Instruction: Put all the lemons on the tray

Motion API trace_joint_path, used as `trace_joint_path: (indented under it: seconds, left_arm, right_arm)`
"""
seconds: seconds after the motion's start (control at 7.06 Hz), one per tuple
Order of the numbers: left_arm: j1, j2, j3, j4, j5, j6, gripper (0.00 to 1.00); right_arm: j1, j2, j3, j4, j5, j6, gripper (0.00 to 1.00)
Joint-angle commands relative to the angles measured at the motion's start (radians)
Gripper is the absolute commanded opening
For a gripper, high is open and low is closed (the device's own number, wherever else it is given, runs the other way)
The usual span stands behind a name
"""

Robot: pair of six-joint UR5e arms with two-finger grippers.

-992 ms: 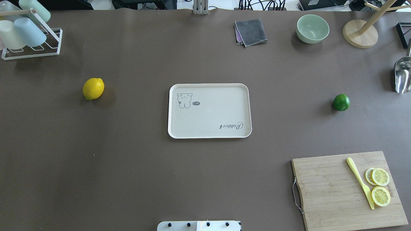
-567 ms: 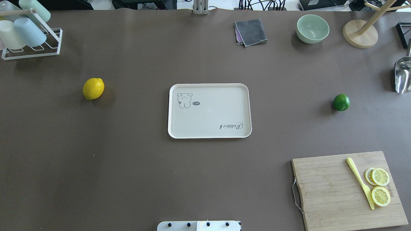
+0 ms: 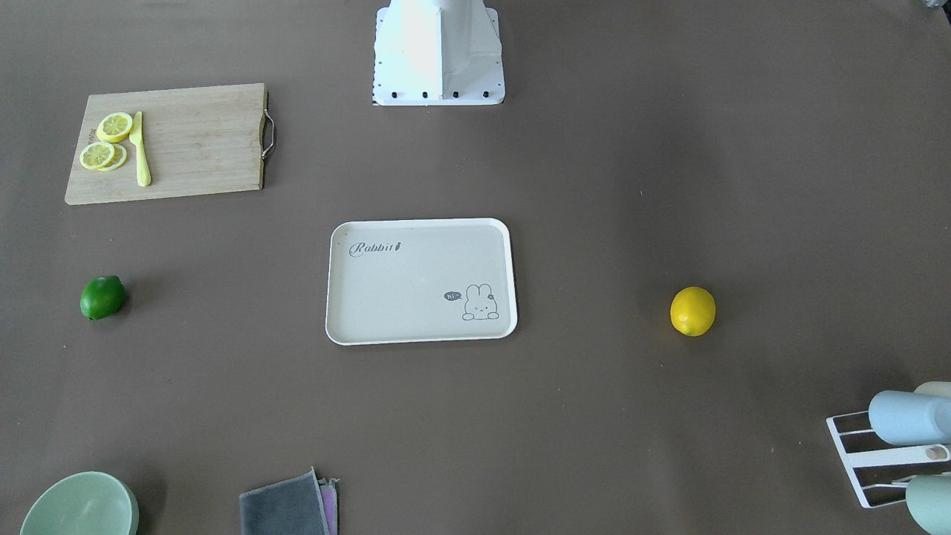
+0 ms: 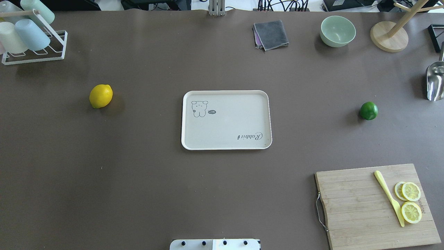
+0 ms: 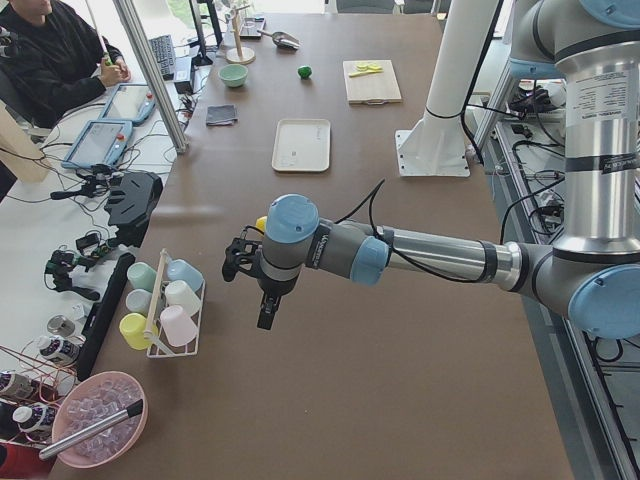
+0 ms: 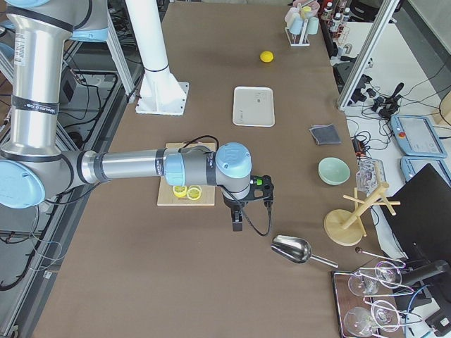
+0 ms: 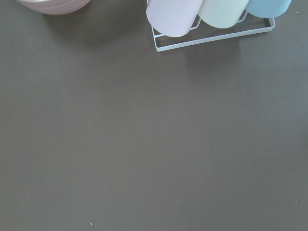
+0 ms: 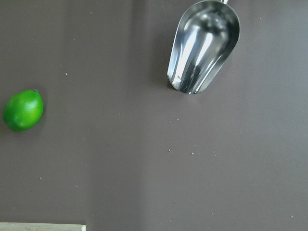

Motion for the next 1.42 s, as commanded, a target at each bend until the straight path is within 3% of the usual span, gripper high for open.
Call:
trace_joint_path:
  seconds: [0.0, 0.43, 0.71, 0.99, 1.28]
  left_arm:
    - [0.027, -0.024, 0.027, -0.137, -0.049, -0.023, 0.98]
    - [0.107, -0.065, 0.026, -0.207, -0.049, -0.247, 0.98]
    - [0.200, -0.073, 0.027, -0.310, -0.042, -0.441, 0.98]
    - [0.282, -0.142, 0.031, -0.334, 0.002, -0.588, 0.98]
    - [0.368, -0.203, 0.061, -0.338, 0.062, -0.659, 0.98]
  right_arm:
    - [-0.009, 0.050, -0.001, 0.000, 0.005, 0.144, 1.00]
    - [-0.122, 0.143, -0.030, 0.008, 0.016, 0.160, 1.00]
    - [-0.182, 0.161, -0.106, 0.151, -0.029, 0.178, 1.00]
    - [-0.243, 0.167, -0.131, 0.270, -0.033, 0.404, 1.00]
    - [-0.327, 0.168, -0.144, 0.347, -0.093, 0.582, 1.00]
